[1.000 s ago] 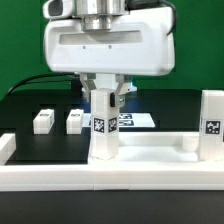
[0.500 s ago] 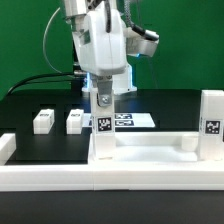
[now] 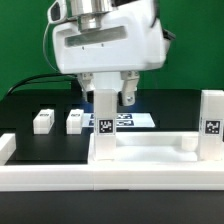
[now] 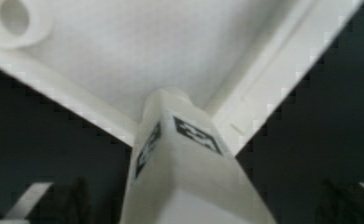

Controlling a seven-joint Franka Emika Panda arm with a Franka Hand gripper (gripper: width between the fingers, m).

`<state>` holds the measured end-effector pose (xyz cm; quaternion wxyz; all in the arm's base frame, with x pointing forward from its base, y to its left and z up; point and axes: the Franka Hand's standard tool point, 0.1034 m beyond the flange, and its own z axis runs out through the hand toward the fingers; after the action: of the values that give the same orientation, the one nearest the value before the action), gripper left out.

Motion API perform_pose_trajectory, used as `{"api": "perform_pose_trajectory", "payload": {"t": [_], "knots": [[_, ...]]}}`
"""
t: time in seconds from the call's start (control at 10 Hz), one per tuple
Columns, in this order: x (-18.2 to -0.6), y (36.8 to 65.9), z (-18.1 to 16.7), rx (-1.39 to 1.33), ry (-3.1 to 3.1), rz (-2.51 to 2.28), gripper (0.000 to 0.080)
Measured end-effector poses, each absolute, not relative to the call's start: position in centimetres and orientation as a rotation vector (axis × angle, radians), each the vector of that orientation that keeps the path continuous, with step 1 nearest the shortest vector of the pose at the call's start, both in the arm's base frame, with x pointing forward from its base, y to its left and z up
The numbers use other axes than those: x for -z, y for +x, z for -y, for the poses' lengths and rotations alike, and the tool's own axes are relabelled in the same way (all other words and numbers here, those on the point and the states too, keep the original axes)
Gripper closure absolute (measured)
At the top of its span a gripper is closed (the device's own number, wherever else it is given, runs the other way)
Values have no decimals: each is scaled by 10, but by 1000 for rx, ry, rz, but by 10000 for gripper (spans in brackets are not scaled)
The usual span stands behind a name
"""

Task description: Assemble desk

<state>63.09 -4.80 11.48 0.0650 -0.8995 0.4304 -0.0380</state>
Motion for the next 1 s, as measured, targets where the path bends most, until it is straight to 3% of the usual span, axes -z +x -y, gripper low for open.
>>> {"api": "perform_pose_trajectory", "payload": {"t": [0.4, 0.7, 0.9, 1.0], "knots": [[-114, 623, 51, 188, -2894, -933, 150], [-106, 632, 52, 99, -3105, -39, 150], [-102, 634, 51, 92, -3109, -23, 150], [-101, 633, 52, 91, -3108, -49, 263]]}}
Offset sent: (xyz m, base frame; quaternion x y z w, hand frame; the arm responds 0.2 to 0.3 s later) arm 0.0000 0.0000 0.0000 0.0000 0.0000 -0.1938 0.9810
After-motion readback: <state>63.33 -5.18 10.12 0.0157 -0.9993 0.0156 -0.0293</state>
